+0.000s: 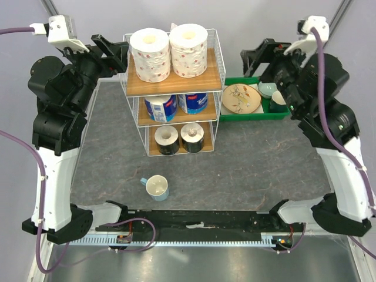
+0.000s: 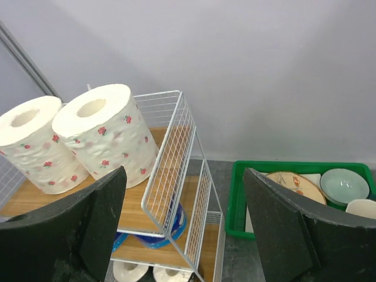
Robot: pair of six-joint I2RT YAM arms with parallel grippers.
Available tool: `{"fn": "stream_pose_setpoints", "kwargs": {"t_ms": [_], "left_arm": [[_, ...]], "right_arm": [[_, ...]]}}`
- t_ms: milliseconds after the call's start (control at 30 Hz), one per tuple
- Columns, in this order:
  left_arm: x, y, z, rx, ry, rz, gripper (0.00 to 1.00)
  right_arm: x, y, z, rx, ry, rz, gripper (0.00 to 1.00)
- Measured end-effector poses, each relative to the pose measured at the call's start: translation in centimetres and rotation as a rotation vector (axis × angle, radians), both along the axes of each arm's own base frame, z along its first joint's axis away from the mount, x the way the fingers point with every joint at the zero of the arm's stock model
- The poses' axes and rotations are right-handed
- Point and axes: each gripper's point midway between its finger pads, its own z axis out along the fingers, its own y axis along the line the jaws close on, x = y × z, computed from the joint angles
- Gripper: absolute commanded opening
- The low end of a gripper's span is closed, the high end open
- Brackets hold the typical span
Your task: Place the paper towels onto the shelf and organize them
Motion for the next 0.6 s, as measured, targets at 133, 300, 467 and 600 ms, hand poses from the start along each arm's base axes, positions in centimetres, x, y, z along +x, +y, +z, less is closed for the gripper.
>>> {"fn": "stream_pose_setpoints", "kwargs": {"t_ms": [133, 300, 467, 600], "left_arm": [[0.7, 0.9, -0.1, 0.013, -0.01, 0.059, 0.83], [1.6, 1.8, -0.4, 0.022, -0.02, 0.122, 0.83], [2.8, 2.6, -1.1, 0.03, -0.014, 0.17, 0.83], [3.8, 3.2, -1.4, 0.03, -0.014, 0.202, 0.83]], "right_arm": [[2.8, 1.7, -0.1, -0.05, -0.018, -0.007, 0.9], [6.6, 3.7, -0.6, -0.104, -0.043, -0.031, 0.9], [9.6, 4.2, -0.7, -0.122, -0.076, -0.074, 0.91], [11.8, 3.4, -1.0, -0.12, -0.088, -0.121, 0.91]]}}
